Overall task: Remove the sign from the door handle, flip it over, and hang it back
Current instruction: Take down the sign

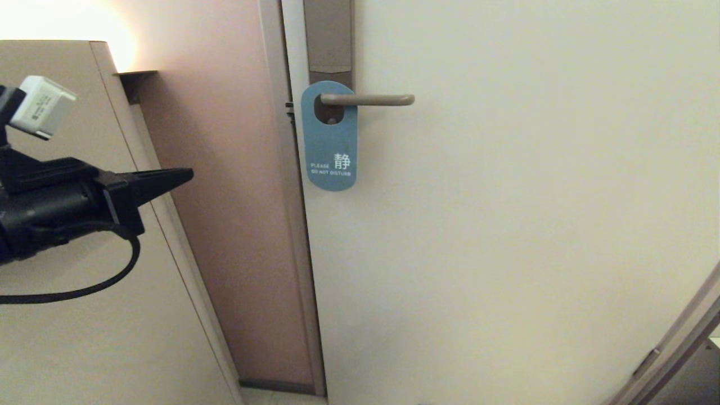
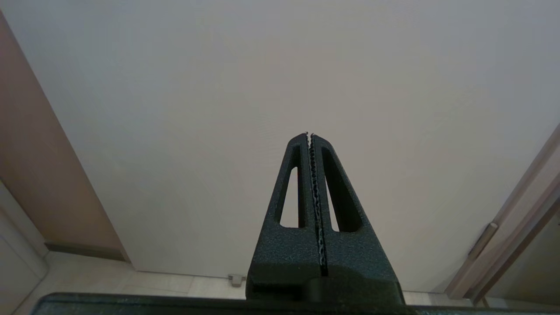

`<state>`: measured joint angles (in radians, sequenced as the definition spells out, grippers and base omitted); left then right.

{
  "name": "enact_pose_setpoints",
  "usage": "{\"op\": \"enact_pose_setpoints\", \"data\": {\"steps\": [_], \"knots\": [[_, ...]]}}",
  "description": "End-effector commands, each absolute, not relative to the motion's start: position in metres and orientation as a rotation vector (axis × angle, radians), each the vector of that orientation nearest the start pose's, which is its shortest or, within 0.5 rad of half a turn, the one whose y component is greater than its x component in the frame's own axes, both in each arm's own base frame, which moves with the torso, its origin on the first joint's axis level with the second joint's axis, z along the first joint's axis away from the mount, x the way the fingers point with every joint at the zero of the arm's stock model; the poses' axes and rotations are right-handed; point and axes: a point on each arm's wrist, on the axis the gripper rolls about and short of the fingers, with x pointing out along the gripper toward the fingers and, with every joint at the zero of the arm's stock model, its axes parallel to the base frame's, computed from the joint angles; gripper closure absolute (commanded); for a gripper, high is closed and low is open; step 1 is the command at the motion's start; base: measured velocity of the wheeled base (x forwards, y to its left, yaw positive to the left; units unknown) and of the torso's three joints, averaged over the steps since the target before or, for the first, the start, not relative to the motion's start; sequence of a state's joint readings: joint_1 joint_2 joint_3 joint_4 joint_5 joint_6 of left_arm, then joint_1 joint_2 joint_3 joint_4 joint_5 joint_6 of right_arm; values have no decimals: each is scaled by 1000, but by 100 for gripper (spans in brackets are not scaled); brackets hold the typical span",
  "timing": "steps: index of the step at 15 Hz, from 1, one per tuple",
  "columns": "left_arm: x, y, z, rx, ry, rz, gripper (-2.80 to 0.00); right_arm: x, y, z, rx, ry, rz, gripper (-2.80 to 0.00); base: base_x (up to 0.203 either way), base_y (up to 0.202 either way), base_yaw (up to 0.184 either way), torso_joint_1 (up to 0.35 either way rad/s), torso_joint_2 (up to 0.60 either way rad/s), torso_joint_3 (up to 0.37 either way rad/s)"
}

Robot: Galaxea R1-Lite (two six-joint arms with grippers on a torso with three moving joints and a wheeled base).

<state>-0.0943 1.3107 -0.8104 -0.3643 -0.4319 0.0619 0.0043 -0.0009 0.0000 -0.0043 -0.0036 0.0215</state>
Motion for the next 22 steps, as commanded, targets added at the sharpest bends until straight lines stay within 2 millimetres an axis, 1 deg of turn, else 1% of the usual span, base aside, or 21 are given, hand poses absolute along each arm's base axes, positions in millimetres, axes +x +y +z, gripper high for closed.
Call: {"op": "enact_pose_setpoints", "data": {"steps": [1,4,6,9,12,15,16,21,22], "knots": [[237,-33,240,25,186,-544,0,-23,0,76,21,-5,2,0,0,0,0,0,0,0],[264,-43,230,23,191,-588,0,-23,0,76,21,-5,0,0,0,0,0,0,0,0],[282,-52,232,10,175,-613,0,-23,0,76,21,-5,1,0,0,0,0,0,0,0],[300,-64,231,-40,172,-639,0,-23,0,76,21,-5,0,0,0,0,0,0,0,0],[312,-74,228,-39,162,-664,0,-23,0,76,21,-5,2,0,0,0,0,0,0,0],[317,-83,224,-38,156,-695,0,-23,0,76,21,-5,0,0,0,0,0,0,0,0],[317,-85,223,-37,153,-715,-280,-23,0,76,21,-5,1,0,0,0,0,0,0,0],[318,-91,222,-36,134,-754,-280,-23,0,76,21,-5,0,0,0,0,0,0,0,0],[318,-91,223,-37,126,-786,-280,-23,0,76,21,-5,2,0,0,0,0,0,0,0]]}}
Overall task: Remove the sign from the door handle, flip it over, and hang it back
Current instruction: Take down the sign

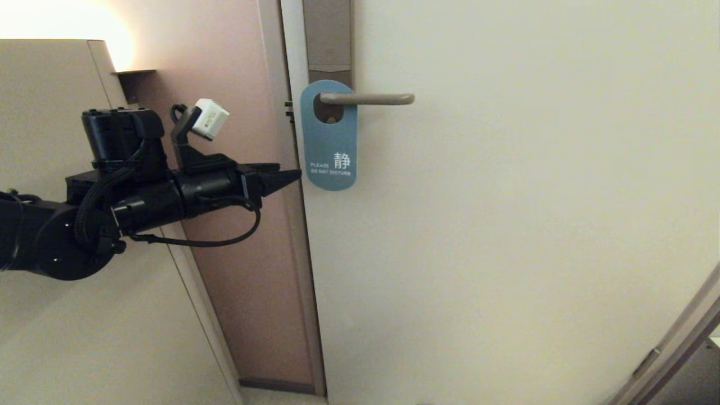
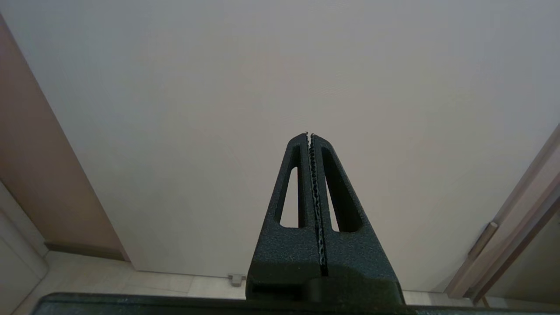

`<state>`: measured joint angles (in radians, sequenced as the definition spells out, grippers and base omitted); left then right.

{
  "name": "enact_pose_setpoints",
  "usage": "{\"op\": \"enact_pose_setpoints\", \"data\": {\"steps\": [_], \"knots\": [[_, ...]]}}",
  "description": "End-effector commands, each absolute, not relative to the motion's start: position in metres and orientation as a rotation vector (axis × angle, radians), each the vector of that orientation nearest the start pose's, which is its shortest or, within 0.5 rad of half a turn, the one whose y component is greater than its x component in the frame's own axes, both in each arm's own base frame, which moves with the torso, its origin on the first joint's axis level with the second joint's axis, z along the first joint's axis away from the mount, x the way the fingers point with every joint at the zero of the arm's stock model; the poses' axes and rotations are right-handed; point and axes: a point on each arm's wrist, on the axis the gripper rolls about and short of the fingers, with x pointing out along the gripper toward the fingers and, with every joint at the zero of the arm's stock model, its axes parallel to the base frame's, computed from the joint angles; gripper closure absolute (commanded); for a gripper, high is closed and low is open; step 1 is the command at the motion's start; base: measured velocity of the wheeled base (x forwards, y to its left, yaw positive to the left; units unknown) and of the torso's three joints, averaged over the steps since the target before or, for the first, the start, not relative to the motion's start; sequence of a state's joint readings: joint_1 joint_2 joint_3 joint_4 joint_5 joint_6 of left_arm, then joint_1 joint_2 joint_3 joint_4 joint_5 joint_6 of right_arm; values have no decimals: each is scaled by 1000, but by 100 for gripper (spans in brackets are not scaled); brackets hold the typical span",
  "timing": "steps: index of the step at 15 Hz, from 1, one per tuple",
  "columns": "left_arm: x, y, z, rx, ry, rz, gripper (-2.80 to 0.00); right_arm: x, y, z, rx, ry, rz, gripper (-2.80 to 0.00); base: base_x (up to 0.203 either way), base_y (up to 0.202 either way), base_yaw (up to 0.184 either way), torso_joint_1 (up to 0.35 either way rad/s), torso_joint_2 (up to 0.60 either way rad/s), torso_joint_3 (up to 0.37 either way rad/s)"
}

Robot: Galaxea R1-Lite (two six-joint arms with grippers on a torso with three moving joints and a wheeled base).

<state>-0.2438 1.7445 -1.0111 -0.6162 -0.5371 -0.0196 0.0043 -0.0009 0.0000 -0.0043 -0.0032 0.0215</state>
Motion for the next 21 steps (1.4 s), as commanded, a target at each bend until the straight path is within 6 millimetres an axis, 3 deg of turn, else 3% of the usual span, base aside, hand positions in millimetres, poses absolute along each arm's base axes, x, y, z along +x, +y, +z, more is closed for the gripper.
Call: {"op": "enact_pose_setpoints", "data": {"steps": [1,9,16,21], "knots": [[318,-90,224,-38,114,-821,-280,-23,0,76,21,-5,0,0,0,0,0,0,0,0],[329,-92,215,-49,114,-967,-280,-23,0,76,21,-5,1,0,0,0,0,0,0,0],[361,-99,214,-42,85,-983,-280,-23,0,76,21,-5,2,0,0,0,0,0,0,0],[368,-102,216,-41,72,-1025,-280,-23,0,76,21,-5,1,0,0,0,0,0,0,0]]}}
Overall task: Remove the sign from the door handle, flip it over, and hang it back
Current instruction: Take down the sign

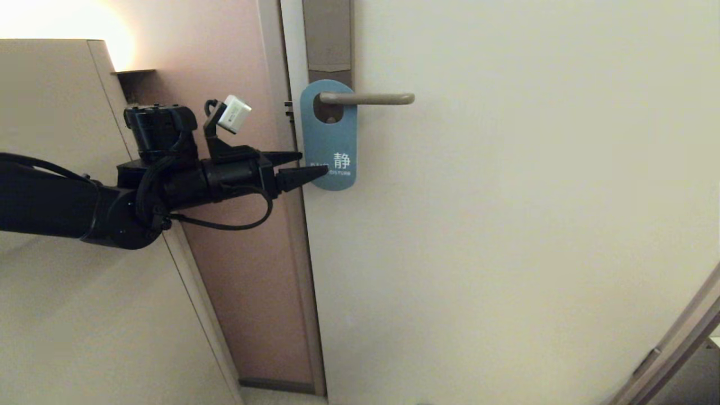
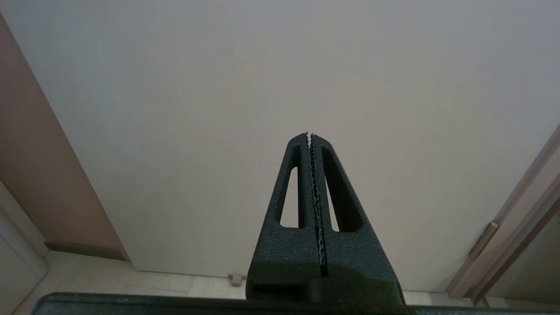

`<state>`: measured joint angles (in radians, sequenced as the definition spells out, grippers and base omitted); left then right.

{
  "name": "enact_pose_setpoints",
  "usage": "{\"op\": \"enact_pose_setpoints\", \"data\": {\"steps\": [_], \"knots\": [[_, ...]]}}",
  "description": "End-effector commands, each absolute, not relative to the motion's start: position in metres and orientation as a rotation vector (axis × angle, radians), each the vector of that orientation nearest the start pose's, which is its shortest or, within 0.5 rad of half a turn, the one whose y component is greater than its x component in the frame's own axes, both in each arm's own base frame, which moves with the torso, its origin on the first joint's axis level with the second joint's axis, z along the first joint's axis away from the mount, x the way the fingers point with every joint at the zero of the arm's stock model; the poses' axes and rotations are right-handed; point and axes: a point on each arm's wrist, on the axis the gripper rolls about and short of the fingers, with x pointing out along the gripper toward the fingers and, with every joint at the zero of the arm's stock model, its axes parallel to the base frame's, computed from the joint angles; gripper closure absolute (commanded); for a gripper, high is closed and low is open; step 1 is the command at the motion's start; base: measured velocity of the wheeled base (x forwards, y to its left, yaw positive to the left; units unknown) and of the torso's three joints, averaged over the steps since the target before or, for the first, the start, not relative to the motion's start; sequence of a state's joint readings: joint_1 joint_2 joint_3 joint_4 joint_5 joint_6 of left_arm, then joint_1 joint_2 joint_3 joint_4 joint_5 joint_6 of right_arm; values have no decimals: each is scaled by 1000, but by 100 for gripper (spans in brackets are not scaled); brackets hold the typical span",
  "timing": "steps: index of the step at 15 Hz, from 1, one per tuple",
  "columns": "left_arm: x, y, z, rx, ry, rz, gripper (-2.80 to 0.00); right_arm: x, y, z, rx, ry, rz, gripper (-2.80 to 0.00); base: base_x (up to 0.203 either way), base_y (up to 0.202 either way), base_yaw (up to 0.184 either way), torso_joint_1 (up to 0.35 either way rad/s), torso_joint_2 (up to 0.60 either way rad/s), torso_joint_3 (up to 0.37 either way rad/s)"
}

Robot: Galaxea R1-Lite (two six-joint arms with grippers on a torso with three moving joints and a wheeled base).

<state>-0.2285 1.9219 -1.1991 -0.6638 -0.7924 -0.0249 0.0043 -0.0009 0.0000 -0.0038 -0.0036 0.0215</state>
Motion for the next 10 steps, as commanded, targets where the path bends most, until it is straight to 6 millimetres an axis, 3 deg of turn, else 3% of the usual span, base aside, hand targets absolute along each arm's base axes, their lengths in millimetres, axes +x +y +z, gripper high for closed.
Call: {"op": "enact_pose_setpoints", "data": {"steps": [1,10], "knots": [[369,-103,215,-42,75,-1030,-280,-23,0,76,21,-5,0,0,0,0,0,0,0,0],[387,-108,204,-44,84,-1044,-280,-23,0,76,21,-5,0,0,0,0,0,0,0,0]]}}
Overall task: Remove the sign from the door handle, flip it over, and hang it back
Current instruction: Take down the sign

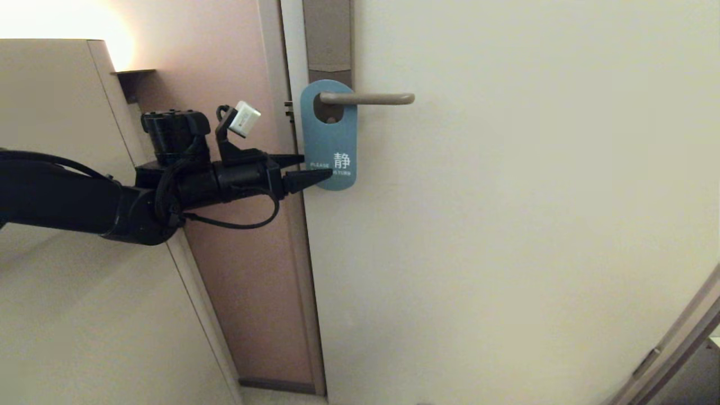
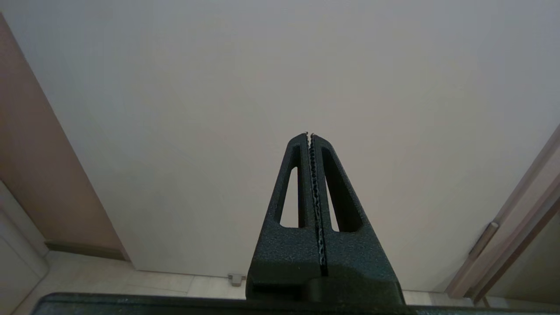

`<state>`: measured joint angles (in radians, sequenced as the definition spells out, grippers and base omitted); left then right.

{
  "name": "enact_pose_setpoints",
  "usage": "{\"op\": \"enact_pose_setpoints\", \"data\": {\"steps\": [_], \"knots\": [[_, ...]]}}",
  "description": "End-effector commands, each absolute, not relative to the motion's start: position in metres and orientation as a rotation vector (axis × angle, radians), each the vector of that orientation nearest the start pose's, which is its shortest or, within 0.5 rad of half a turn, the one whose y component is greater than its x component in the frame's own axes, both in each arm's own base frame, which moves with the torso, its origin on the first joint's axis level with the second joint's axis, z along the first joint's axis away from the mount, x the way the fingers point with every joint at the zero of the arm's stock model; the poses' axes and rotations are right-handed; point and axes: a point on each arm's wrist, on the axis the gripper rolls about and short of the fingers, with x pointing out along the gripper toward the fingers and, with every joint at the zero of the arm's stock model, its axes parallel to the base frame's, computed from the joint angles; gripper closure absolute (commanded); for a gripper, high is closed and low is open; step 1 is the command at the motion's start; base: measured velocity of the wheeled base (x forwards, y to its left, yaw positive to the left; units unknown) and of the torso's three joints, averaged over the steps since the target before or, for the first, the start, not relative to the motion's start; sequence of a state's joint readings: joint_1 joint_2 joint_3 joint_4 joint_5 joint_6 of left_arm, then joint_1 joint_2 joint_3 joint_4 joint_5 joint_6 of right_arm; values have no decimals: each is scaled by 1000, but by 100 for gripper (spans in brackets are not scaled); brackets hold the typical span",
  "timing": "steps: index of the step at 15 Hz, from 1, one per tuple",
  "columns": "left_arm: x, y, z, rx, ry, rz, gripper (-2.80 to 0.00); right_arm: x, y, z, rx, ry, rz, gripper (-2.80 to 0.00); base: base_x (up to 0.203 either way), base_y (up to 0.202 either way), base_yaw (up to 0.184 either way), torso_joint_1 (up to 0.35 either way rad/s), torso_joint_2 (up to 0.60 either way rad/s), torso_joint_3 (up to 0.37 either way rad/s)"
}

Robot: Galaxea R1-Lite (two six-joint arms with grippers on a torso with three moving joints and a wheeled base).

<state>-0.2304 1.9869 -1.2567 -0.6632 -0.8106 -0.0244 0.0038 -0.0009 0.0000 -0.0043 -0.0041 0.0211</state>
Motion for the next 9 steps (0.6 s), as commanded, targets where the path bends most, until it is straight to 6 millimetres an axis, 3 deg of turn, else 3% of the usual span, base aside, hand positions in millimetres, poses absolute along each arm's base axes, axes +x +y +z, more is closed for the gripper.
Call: {"op": "enact_pose_setpoints", "data": {"steps": [1,4,9], "knots": [[389,-109,204,-43,78,-1046,-280,-23,0,76,21,-5,1,0,0,0,0,0,0,0],[397,-111,206,-44,64,-1048,-280,-23,0,76,21,-5,0,0,0,0,0,0,0,0],[393,-125,210,-62,67,-1083,-280,-23,0,76,21,-5,2,0,0,0,0,0,0,0]]}}
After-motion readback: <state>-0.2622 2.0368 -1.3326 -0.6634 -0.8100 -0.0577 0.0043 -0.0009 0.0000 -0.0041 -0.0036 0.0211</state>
